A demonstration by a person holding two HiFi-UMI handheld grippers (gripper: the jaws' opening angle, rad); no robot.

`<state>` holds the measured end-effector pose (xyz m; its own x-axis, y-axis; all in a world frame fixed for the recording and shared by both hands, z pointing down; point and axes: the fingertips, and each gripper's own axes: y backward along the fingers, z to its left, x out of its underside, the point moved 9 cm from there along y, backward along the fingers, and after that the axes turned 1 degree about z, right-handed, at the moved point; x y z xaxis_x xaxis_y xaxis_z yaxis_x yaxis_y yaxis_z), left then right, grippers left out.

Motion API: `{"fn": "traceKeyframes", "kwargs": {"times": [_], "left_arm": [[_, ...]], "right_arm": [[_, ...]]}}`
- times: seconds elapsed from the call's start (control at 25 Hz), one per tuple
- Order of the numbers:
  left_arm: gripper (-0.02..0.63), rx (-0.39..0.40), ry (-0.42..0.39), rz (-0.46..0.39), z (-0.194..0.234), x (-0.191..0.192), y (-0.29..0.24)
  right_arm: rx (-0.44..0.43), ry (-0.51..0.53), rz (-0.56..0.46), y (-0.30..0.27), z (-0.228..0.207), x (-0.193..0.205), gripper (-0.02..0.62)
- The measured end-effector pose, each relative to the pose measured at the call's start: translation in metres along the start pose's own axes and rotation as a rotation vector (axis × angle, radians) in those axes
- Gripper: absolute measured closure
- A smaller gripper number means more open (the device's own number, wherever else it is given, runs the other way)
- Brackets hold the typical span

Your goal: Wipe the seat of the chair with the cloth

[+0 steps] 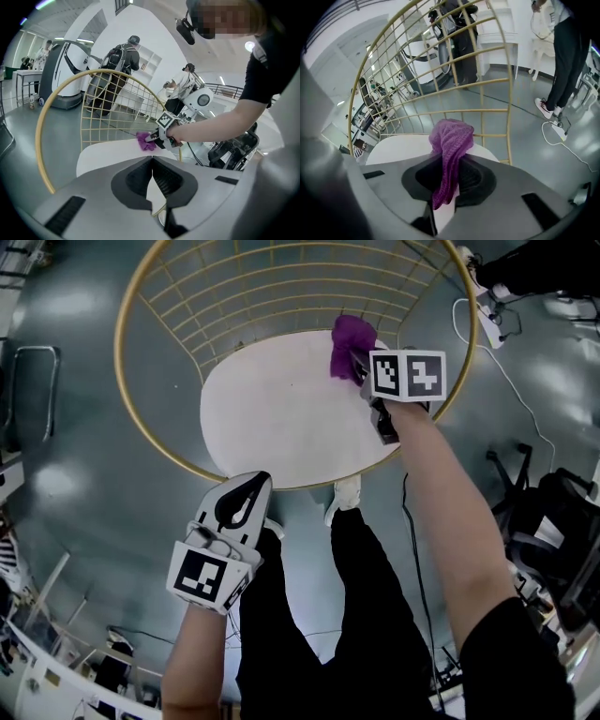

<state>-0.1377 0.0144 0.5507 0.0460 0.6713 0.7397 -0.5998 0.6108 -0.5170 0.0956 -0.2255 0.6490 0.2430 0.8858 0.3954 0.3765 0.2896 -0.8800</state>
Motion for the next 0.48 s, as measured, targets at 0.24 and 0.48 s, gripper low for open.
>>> {"fn": "traceKeyframes", "kwargs": {"times": [0.24, 0.48], "left_arm": [[0.589, 0.055, -0.035, 0.015, -0.013, -0.015, -0.021], [0.589, 0.094, -0.036, 0.012, -0.03, -0.026, -0.035]], "right_arm": [[0.059, -0.072, -0.029, 0.028, -0.03, 0.01, 0.526], [0.124, -0.106, -0.06, 0.053, -0.051, 0.032, 0.526]]}}
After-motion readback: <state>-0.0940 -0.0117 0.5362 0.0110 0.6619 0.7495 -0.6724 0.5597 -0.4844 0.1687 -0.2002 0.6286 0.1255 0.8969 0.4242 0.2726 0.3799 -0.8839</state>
